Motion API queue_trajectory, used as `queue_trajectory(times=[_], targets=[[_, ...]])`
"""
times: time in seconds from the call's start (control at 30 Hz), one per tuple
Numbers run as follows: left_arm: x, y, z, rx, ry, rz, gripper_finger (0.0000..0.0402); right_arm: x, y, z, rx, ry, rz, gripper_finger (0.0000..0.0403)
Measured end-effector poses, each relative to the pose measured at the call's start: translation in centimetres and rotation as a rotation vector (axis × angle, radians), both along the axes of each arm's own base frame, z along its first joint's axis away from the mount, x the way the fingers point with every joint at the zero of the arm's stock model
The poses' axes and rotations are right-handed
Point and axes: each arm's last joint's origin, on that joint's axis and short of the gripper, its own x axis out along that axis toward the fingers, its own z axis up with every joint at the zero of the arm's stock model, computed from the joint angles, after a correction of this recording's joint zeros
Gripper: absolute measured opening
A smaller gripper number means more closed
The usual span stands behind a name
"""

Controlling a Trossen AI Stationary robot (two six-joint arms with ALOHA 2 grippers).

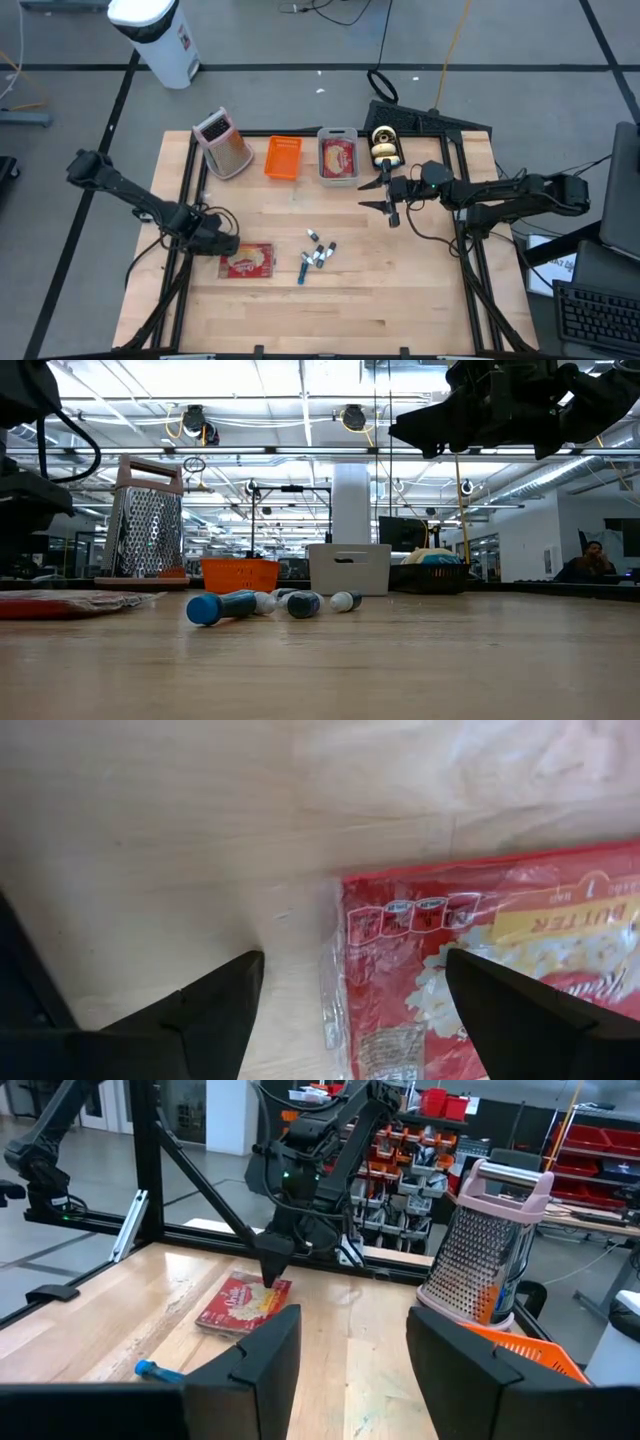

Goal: Pick & Place Food Item
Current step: Put the red popcorn package into the gray bin

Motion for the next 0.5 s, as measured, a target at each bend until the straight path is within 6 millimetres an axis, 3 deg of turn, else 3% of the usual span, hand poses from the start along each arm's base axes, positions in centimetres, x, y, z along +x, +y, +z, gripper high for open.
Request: queue_trajectory(times=[0.3,0.5], targets=[[0.26,-0.32,-0.06,0.055,-0.043,-0.027,0.0320,0.00,0.01,-0.07,0.002,0.007,0.004,0.0171],[0.45,-0.32,-0.06,0.083,-0.087,-0.070,0.0275,0.00,0.01,-0.06,0.002,0.007,0.004,0.0171]])
